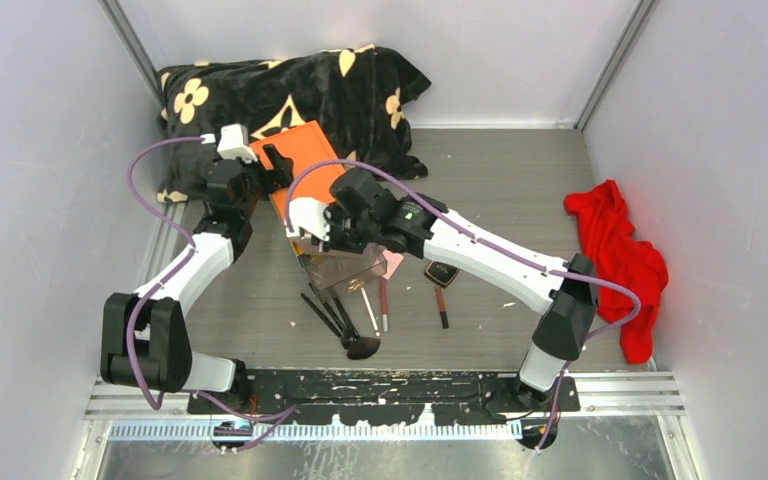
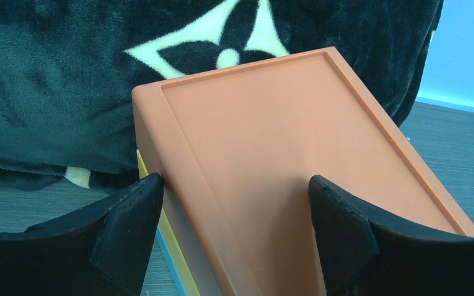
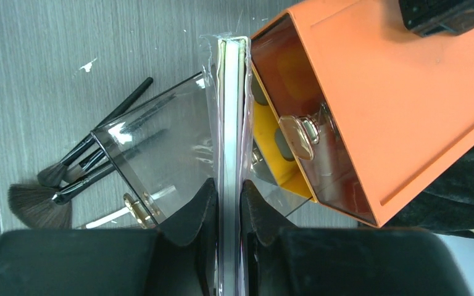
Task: Organize the makeup
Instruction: Place the makeup in the drawer.
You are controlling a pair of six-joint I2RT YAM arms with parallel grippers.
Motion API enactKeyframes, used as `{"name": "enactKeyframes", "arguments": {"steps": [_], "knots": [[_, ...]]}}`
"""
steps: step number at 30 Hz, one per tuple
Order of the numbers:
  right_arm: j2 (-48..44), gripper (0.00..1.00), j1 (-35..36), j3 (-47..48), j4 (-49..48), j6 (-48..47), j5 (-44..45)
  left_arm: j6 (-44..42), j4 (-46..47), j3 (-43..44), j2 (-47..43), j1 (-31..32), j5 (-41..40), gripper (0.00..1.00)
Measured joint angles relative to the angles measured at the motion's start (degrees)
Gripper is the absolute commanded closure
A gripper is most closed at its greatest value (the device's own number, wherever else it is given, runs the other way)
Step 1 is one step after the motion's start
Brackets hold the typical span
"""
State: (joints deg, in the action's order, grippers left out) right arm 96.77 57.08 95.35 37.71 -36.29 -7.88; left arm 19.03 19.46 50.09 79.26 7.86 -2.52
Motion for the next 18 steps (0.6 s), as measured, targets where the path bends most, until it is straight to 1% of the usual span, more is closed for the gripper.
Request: {"name": "enactKeyframes", "arguments": {"steps": [8, 13, 18], "knots": [[0.66, 0.99, 5.38, -0.7, -1.03, -2.84, 10.14, 0.0, 0.02, 0.0, 0.04, 0.02, 0.0, 0.15], [0.24, 0.99, 7.39, -4.2, -4.87, -4.02, 14.56, 0.0, 0.13, 0.0, 0.15, 0.02, 0.07, 0.15], [-2.05, 0.99, 8.76, -9.25, -9.18, -4.59, 18.51, 0.0, 0.24, 0.0, 0.39, 0.02, 0.11, 0.15]]}}
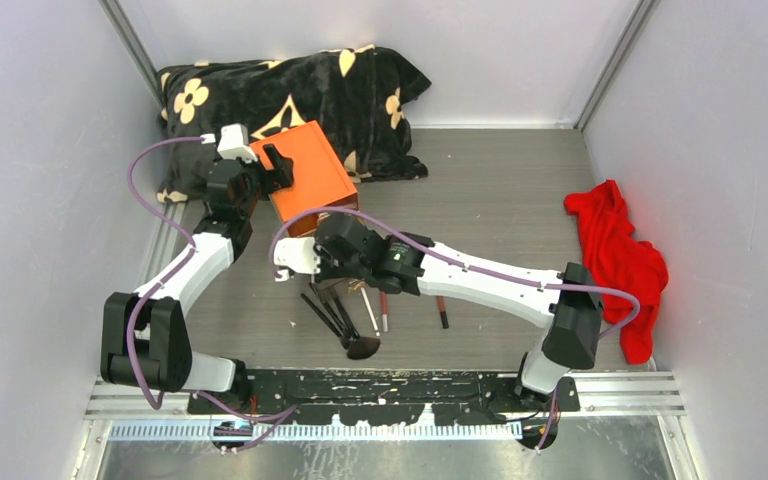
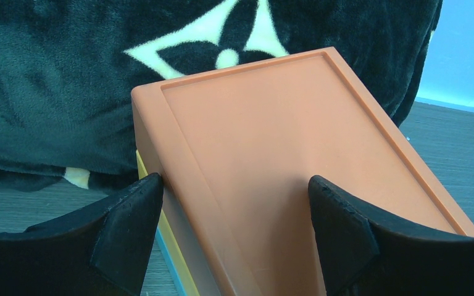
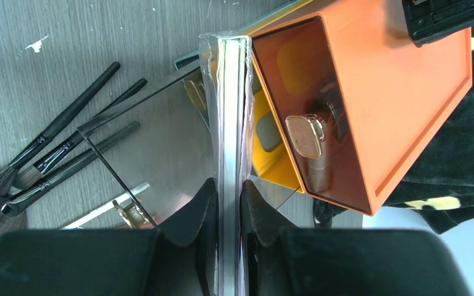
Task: Organize the makeup
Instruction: Place the makeup in the drawer.
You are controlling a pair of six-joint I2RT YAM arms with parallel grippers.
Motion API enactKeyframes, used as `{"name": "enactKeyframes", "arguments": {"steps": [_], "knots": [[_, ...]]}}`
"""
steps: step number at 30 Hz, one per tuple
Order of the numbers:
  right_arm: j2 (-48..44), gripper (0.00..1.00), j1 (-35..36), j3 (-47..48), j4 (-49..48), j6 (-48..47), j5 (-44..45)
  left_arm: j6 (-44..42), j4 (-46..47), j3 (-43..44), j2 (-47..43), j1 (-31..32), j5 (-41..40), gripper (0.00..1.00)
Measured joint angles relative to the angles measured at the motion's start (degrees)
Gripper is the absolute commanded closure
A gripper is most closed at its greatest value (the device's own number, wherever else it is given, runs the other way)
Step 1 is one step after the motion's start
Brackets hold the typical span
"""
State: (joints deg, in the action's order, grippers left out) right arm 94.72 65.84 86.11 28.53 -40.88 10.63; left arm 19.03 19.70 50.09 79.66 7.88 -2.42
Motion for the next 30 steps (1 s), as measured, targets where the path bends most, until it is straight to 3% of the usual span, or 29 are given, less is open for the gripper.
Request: {"name": "enactKeyframes", "arguments": {"steps": [14, 21, 23, 27, 28, 30], "knots": [[-3.76, 0.87, 2.64, -8.15, -7.28, 0.35, 5.27, -0.07, 0.33, 0.37, 0.96, -0.02, -0.07, 0.15], [-4.52, 0.65, 3.1, -10.99, -10.8, 1.62, 6.54, -0.22, 0.39, 0.37, 0.96, -0.02, -0.07, 0.15], [-4.85, 0.53, 2.89, -12.48, -10.49, 2.23, 7.13, -0.22, 0.42, 0.37, 0.96, -0.02, -0.07, 0.15], [-4.85, 0.46, 2.27, -14.23, -8.59, 3.23, 7.8, -0.24, 0.42, 0.37, 0.96, -0.02, -0.07, 0.15], [-4.85, 0.36, 2.27, -14.25, -8.46, 3.41, 7.96, -0.24, 0.42, 0.37, 0.96, -0.02, -0.04, 0.15], [-4.85, 0.32, 2.23, -14.25, -8.48, 3.82, 8.33, -0.24, 0.42, 0.37, 0.96, -0.02, -0.07, 0.15]]}}
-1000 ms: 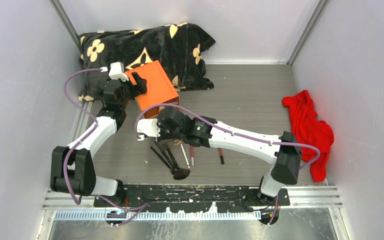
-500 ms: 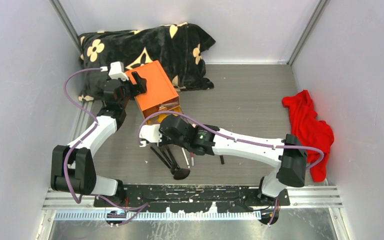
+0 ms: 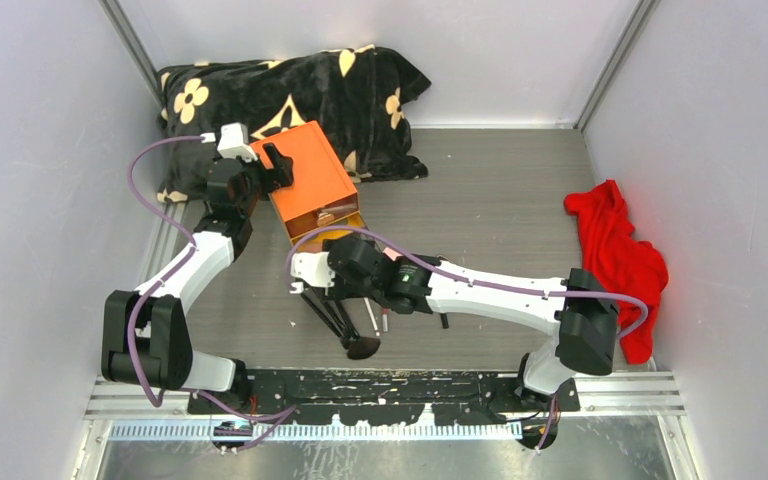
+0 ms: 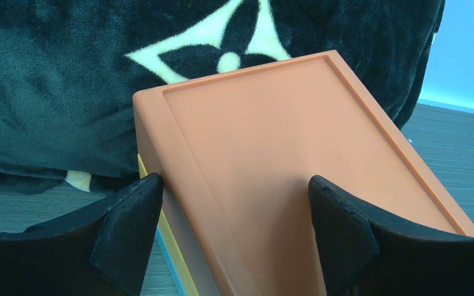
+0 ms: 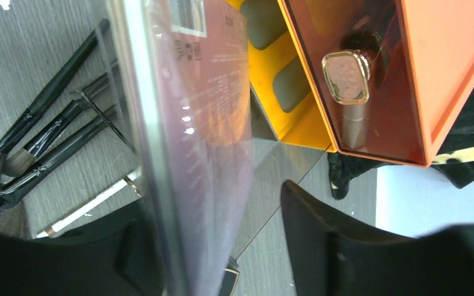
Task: Organize the makeup
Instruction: Place the makeup in the drawer.
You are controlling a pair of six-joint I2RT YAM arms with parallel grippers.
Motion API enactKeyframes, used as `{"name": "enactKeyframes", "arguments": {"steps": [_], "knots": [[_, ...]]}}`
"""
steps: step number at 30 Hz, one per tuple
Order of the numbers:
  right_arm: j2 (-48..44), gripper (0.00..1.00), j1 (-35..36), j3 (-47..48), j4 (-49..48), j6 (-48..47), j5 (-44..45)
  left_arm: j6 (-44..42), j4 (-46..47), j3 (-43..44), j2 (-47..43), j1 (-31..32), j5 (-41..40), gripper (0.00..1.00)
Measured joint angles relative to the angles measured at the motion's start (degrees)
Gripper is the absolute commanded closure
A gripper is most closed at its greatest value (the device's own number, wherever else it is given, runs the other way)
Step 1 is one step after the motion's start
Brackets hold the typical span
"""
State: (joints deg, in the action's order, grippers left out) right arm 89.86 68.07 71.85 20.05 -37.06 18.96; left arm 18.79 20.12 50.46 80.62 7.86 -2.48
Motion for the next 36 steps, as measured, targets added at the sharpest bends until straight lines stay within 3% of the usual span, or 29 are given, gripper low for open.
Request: {"name": "enactKeyframes", "arguments": {"steps": [7, 9, 12, 15, 16, 22, 36], "knots": [[0.02, 0.27, 0.0, -0.24, -1.2, -0.31, 2.29, -0.02, 0.0, 0.0, -0.15, 0.0, 0.02, 0.15], [0.15, 0.32, 0.0, -0.24, -2.12, -0.7, 3.67, -0.02, 0.0, 0.0, -0.31, 0.0, 0.02, 0.15], [0.7, 0.48, 0.0, -0.22, -3.37, -1.7, 5.2, -0.07, -0.02, 0.0, -0.5, 0.0, 0.02, 0.15], [2.05, 0.88, -0.02, 0.7, -3.67, -2.64, 5.88, -0.11, -0.02, 0.0, -0.57, 0.0, 0.0, 0.15], [2.82, 0.93, -0.04, 1.44, -3.61, -2.99, 6.03, -0.13, -0.02, 0.0, -0.57, 0.0, 0.0, 0.15], [5.9, 0.99, -0.11, 3.85, -3.13, -4.2, 5.92, -0.15, 0.02, 0.0, -0.57, 0.0, -0.07, 0.14], [4.59, 0.96, -0.17, -2.27, -12.0, -11.54, 5.46, -0.15, 0.02, -0.02, -0.55, 0.0, -0.07, 0.14]]}}
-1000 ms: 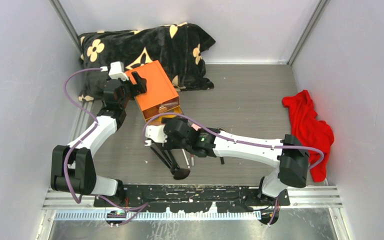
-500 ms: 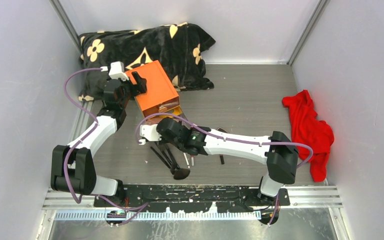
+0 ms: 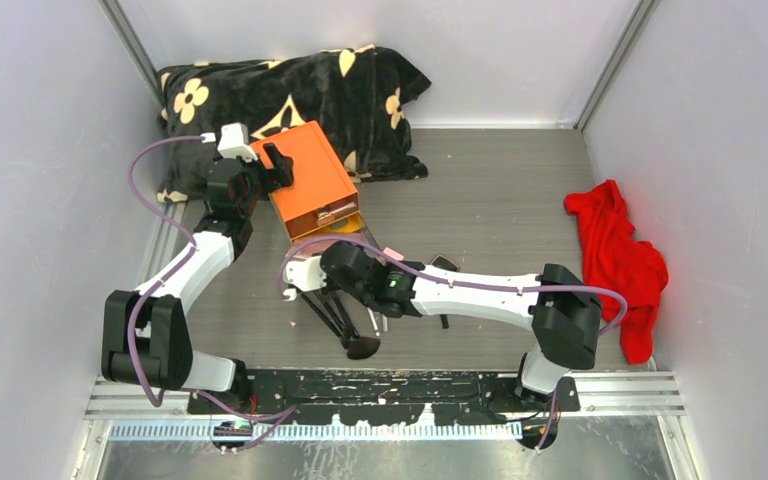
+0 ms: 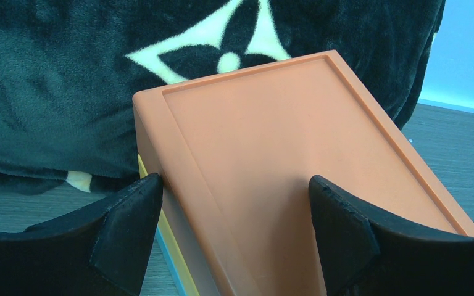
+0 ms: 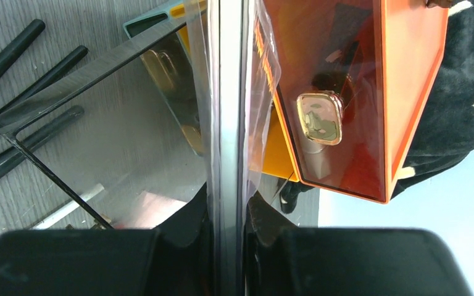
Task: Organize the makeup
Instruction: Place the makeup in the drawer.
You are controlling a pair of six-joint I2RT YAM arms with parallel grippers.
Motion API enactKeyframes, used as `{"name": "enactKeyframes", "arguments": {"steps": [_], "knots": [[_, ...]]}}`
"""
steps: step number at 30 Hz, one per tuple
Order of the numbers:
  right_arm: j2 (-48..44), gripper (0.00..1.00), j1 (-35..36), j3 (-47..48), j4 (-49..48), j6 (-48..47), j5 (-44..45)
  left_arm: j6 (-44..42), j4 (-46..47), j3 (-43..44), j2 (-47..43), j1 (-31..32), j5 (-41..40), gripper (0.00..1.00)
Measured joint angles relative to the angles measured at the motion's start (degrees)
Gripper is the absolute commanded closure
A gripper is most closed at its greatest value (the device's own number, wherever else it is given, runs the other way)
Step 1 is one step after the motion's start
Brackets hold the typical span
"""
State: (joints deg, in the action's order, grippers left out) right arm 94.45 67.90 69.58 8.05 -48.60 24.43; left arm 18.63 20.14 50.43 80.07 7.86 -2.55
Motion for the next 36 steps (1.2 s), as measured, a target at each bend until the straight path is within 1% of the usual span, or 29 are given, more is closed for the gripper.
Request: {"name": "enactKeyframes", "arguments": {"steps": [1, 2, 3, 4, 5, 6, 8, 13, 16, 22, 30, 36], "knots": [[0.02, 0.93, 0.0, -0.17, -0.37, -0.35, 0.04, 0.0, 0.0, 0.0, 0.0, 0.0, 0.0, 0.14], [0.0, 0.84, 0.0, -0.42, -0.81, -0.68, 0.13, 0.0, 0.02, 0.02, 0.04, 0.0, 0.0, 0.14], [0.0, 0.7, 0.02, -0.74, -1.33, -0.98, 0.31, 0.0, 0.02, 0.02, 0.07, 0.0, 0.02, 0.14], [-0.04, 0.63, 0.09, -1.14, -1.97, -1.29, 0.48, 0.0, 0.02, 0.02, 0.07, 0.0, 0.02, 0.14], [-0.04, 0.61, 0.15, -1.42, -2.45, -1.6, 0.76, 0.0, 0.02, 0.02, 0.11, 0.0, 0.02, 0.14], [-0.04, 0.55, 0.22, -1.68, -3.17, -2.32, 1.7, 0.0, 0.02, 0.02, 0.17, 0.0, 0.02, 0.14], [-0.26, 0.38, 0.11, -1.97, -3.76, -3.08, 2.97, 0.0, 0.02, 0.02, 0.22, 0.0, 0.02, 0.14], [-2.73, 0.22, -0.31, -2.08, -2.25, -2.64, 2.47, 0.0, 0.02, 0.02, 0.42, 0.0, 0.02, 0.14], [-4.48, 0.21, -0.52, -0.46, 1.95, -0.92, 0.9, 0.0, 0.02, 0.02, 0.57, 0.0, 0.02, 0.14], [-4.87, 0.21, -0.52, 6.82, 10.84, 2.91, -2.47, -0.02, 0.0, 0.35, 0.59, 0.0, 0.02, 0.14], [-7.45, 0.22, -0.52, 13.86, 21.64, 7.45, -10.51, -0.02, -0.04, 0.66, 0.68, 0.0, 0.02, 0.14], [-10.03, 0.22, -0.52, 15.41, 25.2, 9.97, -14.51, -0.02, -0.02, 0.66, 0.7, 0.0, 0.02, 0.14]]}}
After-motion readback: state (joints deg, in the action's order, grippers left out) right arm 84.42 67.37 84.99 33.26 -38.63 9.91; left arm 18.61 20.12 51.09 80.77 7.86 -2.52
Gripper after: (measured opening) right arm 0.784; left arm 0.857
